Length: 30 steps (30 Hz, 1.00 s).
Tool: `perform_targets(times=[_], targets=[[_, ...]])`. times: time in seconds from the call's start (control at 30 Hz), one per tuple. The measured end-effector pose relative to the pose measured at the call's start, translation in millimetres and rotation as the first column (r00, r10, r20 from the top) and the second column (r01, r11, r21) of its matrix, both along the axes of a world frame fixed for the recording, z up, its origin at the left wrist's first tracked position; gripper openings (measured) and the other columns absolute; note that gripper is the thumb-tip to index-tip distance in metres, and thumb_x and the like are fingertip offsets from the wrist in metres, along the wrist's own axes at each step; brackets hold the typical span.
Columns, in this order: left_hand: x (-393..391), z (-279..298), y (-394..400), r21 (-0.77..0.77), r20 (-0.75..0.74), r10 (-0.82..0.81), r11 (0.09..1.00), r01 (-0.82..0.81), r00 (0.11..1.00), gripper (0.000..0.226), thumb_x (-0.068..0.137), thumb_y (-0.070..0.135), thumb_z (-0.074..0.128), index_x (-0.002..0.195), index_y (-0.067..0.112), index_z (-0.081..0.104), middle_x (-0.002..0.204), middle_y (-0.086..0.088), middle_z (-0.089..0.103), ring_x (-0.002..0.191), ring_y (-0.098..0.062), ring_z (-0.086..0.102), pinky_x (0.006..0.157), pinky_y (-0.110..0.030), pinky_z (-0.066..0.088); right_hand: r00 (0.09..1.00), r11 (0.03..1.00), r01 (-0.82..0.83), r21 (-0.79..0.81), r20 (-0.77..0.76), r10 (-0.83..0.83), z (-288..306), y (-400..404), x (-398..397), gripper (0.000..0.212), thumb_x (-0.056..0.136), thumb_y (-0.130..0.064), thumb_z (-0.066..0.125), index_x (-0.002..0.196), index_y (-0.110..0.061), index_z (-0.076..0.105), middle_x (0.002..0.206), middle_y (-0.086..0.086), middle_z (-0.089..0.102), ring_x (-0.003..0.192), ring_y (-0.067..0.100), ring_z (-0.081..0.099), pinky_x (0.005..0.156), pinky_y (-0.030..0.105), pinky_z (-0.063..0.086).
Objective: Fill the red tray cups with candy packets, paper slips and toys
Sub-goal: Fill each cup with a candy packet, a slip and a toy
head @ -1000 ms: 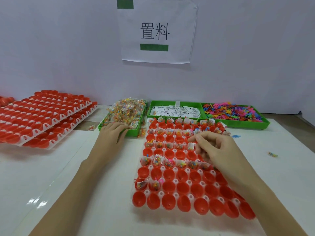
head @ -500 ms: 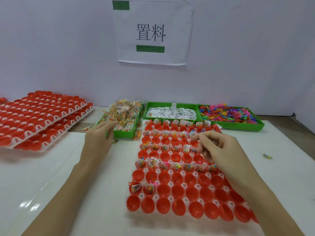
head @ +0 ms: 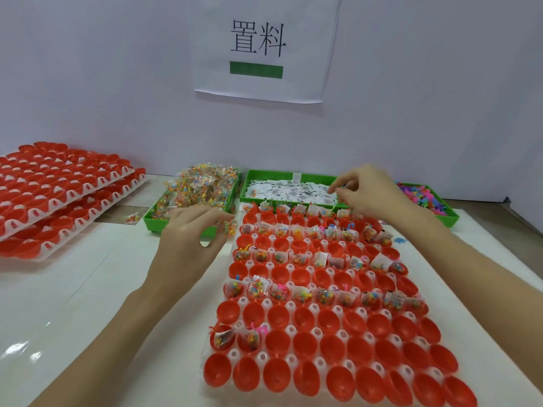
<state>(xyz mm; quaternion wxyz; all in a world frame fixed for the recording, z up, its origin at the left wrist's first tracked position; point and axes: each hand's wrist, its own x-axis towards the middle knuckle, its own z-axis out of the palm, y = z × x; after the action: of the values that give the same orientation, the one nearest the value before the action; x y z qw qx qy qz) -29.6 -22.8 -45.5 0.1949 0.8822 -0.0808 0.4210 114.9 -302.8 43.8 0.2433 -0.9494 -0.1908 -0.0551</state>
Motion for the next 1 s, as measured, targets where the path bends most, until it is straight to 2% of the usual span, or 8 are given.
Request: perform_targets(times=[0.1,0.17,0.3,0.47,0.67,0.77,0.87,1.0], targets=[[1.6,-1.7,6.3,0.163,0.021,-0.023,0.986,0.02,0.999,0.016,0.088,0.002,0.069,0.1,0.007,0.079,0.095,-0.005,0.075,0.089,-0.029,0.069,0.089,-0.036,0.044,0.998,0.993,0.057,-0.1,0.003,-0.057,-12.0,7.5,47.9,0.015,0.096,-0.013,0.068,0.105,-0.011,0.08,0.112,0.013,0.075,0.102,0.027,0.07,0.079,0.026,0.052],[3.0,-1.9,12.4,0.245,0.018,-0.043,0.969,0.037,0.999,0.018,0.087,0.004,0.067,0.101,0.006,0.079,0.093,-0.004,0.075,0.086,-0.029,0.069,0.088,-0.035,0.042,0.998,0.986,0.055,-0.157,-0.008,-0.057,-21.9,9.8,69.3,0.016,0.092,-0.013,0.074,0.105,-0.005,0.08,0.114,0.013,0.075,0.107,0.026,0.069,0.095,0.033,0.051],[4.8,-1.8,18.4,0.287,0.02,-0.042,0.957,0.035,0.999,0.017,0.089,0.004,0.067,0.101,0.005,0.078,0.093,-0.005,0.075,0.084,-0.029,0.069,0.087,-0.035,0.042,0.998,0.961,0.005,-0.277,-0.058,-0.022,-36.6,15.1,95.9,0.023,0.084,-0.024,0.083,0.101,-0.009,0.081,0.11,0.008,0.077,0.097,0.02,0.07,0.08,0.027,0.048],[5.3,1.7,25.3,0.319,0.023,-0.052,0.947,0.042,0.998,0.016,0.091,0.004,0.066,0.101,0.005,0.078,0.095,-0.007,0.074,0.084,-0.032,0.069,0.081,-0.043,0.049,0.999,0.941,-0.054,-0.334,-0.017,0.052,-44.1,19.6,108.5,0.014,0.083,-0.02,0.083,0.093,-0.011,0.082,0.094,0.003,0.079,0.063,0.001,0.056,0.054,0.016,0.036],[2.7,5.8,30.5,0.297,0.028,-0.018,0.955,0.009,0.999,0.015,0.09,0.001,0.066,0.099,0.003,0.078,0.095,-0.008,0.075,0.086,-0.034,0.07,0.08,-0.05,0.052,0.997,0.946,-0.056,-0.32,0.037,0.071,-47.6,13.8,104.2,0.004,0.086,-0.007,0.077,0.088,-0.006,0.081,0.09,0.008,0.078,0.069,0.011,0.062,0.067,0.025,0.048],[1.3,6.5,30.1,0.296,0.017,-0.017,0.955,0.011,1.0,0.016,0.09,0.002,0.066,0.099,0.004,0.078,0.095,-0.008,0.075,0.086,-0.034,0.07,0.079,-0.05,0.052,0.997,0.977,0.002,-0.215,0.076,0.015,-43.7,9.2,99.7,0.007,0.088,-0.006,0.073,0.087,-0.003,0.08,0.091,0.009,0.077,0.074,0.016,0.065,0.075,0.035,0.055],[0.6,7.6,30.2,0.277,0.019,-0.014,0.961,0.008,1.0,0.016,0.09,0.003,0.065,0.099,0.004,0.078,0.095,-0.008,0.075,0.088,-0.034,0.069,0.08,-0.05,0.052,0.993,0.997,0.046,-0.064,0.113,-0.039,-35.2,2.6,94.3,0.007,0.087,-0.008,0.074,0.085,-0.004,0.079,0.081,0.003,0.074,0.06,-0.001,0.056,0.068,0.023,0.045],[-1.8,9.3,25.4,0.243,0.026,-0.036,0.97,0.029,0.999,0.016,0.089,0.002,0.065,0.1,0.004,0.077,0.095,-0.007,0.074,0.087,-0.033,0.069,0.08,-0.049,0.053,0.999,0.979,0.044,0.199,0.004,-0.046,-22.2,-10.0,74.3,0.016,0.084,-0.026,0.082,0.083,-0.011,0.078,0.077,-0.001,0.073,0.068,0.007,0.065,0.068,0.025,0.048]])
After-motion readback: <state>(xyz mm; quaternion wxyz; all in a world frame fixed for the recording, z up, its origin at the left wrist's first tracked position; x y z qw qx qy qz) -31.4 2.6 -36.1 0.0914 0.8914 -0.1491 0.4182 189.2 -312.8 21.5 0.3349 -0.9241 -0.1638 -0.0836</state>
